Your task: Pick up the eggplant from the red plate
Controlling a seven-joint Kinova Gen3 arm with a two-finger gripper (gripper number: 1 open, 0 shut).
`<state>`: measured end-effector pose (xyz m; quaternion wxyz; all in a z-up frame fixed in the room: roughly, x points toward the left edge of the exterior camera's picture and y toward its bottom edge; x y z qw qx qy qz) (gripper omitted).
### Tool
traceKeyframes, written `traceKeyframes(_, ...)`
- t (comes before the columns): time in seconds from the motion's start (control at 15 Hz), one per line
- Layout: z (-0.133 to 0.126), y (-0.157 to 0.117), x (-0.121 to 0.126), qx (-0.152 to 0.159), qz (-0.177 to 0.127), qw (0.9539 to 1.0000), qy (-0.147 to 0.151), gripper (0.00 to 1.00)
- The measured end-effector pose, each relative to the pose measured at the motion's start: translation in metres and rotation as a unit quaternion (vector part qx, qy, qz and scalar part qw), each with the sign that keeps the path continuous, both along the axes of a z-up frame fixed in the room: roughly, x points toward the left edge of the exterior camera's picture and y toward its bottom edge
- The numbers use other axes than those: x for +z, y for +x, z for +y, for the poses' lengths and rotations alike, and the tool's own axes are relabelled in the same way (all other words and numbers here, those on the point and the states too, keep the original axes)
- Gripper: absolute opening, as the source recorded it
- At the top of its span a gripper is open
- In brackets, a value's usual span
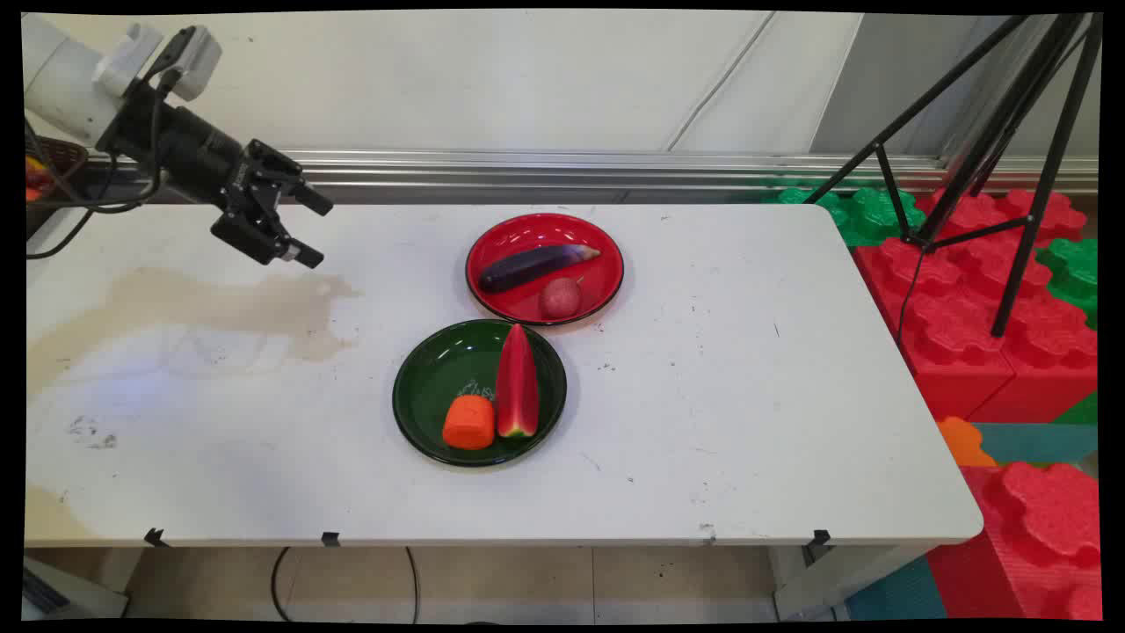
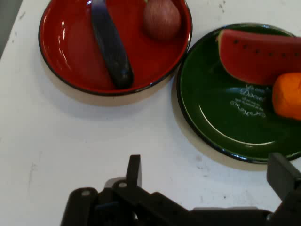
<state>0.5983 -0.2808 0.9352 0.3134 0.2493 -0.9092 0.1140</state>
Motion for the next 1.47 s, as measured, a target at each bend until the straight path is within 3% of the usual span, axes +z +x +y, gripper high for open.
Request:
traceKeyframes(0.67,-0.024,-0.032,-0.003,-0.012,0.012,0.9998,-0.005,1.0)
traceKeyframes(1.47,-0.077,-0.089,-0.041,-0.006,-0.007,0.9999,-0.011,1.0)
